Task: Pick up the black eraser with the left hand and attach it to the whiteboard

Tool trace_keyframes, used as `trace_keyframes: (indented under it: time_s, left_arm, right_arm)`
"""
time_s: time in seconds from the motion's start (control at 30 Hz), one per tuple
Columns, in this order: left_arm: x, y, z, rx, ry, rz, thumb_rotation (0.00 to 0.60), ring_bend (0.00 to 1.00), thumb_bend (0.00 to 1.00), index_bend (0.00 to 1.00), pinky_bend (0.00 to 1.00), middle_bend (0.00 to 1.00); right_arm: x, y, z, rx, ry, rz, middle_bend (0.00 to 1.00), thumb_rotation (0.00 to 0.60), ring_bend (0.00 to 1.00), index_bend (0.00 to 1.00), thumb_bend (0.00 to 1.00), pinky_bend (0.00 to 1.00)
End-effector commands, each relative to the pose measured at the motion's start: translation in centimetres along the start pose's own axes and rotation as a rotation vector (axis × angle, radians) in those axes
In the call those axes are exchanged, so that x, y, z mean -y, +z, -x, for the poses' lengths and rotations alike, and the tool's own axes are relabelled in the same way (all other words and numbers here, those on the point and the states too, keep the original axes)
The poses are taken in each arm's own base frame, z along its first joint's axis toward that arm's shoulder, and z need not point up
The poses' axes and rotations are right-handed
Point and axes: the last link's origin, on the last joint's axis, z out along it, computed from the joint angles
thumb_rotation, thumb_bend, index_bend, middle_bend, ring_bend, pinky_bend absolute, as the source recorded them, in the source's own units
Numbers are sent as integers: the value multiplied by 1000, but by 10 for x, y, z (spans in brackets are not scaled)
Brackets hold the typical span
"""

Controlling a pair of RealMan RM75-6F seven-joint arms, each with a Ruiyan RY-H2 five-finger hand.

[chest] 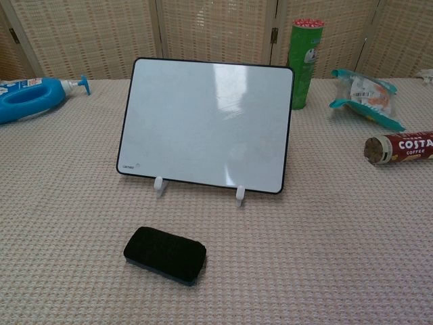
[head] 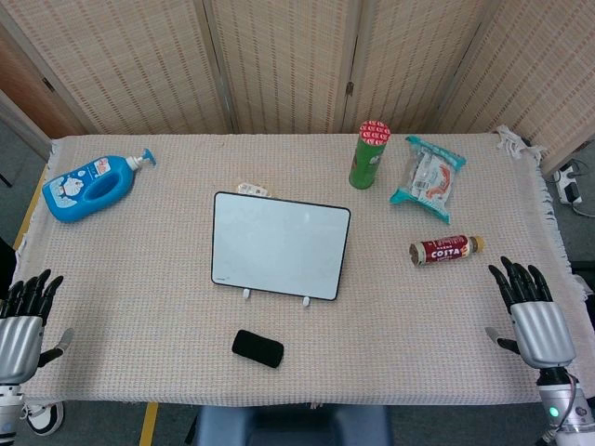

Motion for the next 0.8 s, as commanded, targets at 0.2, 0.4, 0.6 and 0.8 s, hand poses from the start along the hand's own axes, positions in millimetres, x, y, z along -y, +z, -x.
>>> trace_keyframes:
  time_s: [0.2,0.4,0.6,0.8]
  left_arm:
    - [-9,-4,3,24,16,35,600,37,356,0,39,53]
    - [-26,-9,8,70,27,172,600,44,351,6,80,173]
    - [-47,-10,10,99,-11,341,600,465,292,202,657,750]
    - [-79,-7,12,184,7,435,600,867,255,301,1000,1000]
  right_arm:
    - [1,-4,0,0,-3,-11,0,600,0,0,153,0]
    - [5,-12,1,-5,-15,-23,0,600,0,0,153,0]
    - [11,-14,7,19,-22,-49,0,600,0,0,154,0]
    - [11,-14,6,47,-10,-61,0,600,0,0,153,0]
